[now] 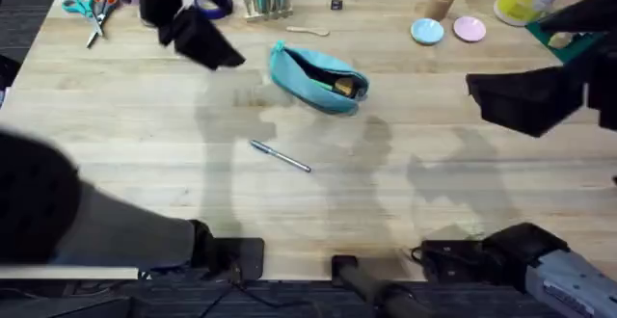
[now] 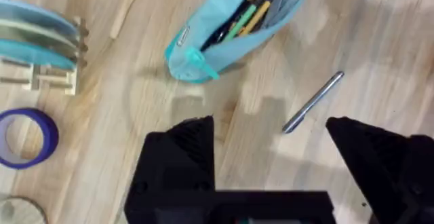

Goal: Unzip the bag, pick up the pens from the table one at a time and place them inside, then zip the bag closed.

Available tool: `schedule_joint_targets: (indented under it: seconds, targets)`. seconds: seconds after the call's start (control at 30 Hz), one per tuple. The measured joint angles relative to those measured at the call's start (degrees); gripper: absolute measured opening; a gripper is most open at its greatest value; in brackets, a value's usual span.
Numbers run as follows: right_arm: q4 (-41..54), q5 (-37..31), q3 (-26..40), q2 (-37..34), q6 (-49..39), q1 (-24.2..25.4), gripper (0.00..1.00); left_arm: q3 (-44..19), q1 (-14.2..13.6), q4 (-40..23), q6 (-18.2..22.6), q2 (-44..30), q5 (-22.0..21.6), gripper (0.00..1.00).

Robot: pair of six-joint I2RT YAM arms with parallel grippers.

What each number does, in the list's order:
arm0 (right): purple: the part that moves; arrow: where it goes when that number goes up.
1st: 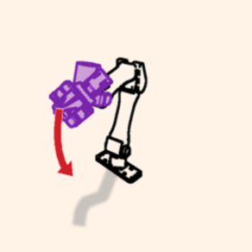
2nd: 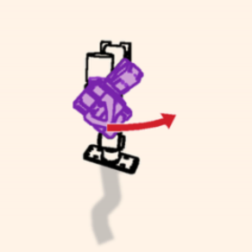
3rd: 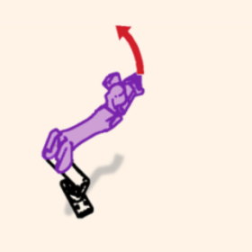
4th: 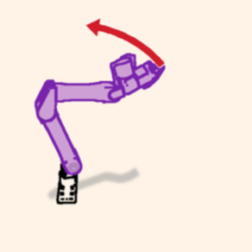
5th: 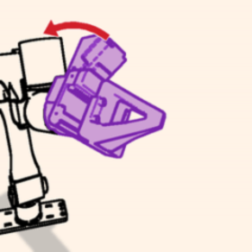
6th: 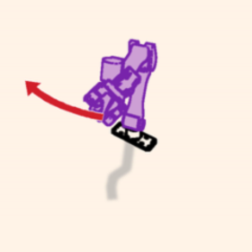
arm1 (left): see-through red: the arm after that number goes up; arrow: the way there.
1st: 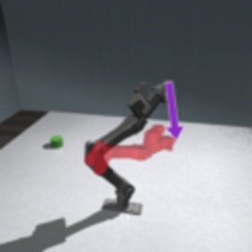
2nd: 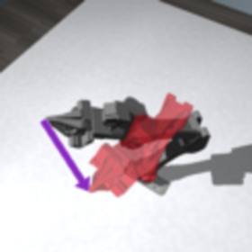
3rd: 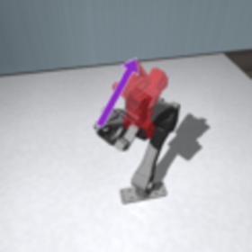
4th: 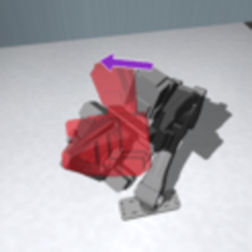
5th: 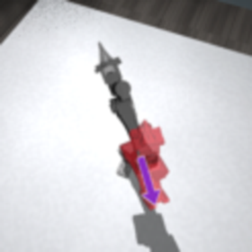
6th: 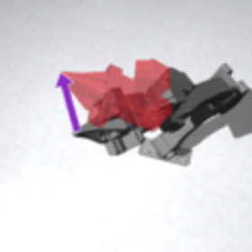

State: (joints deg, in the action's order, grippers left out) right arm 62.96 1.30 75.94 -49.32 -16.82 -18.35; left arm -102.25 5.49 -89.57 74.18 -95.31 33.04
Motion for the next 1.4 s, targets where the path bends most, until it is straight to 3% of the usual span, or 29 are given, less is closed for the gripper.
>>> schedule_joint_targets:
  seconds: [0.27, 0.5, 1.03, 1.4]
  targets:
    - [-0.3, 0.0, 0.0, -3.49, 0.0, 0.0, 0.998, 20.47, 8.02, 11.98, 2.14, 16.95, 2.31, 0.995]
    - [-1.07, 0.01, -0.01, -4.2, 0.0, 0.0, 0.998, 31.22, 8.6, 15.59, 2.61, 30.01, 3.35, 0.993]
    - [-1.22, 0.32, -0.02, -4.72, 0.0, 0.0, 0.998, 32.79, 8.6, 15.85, 2.98, 32.04, 3.41, 0.993]
    - [-1.16, 14.83, -0.02, -10.48, 0.04, -1.47, 0.997, 32.85, 8.6, 15.85, 3.0, 32.04, 3.41, 0.993]
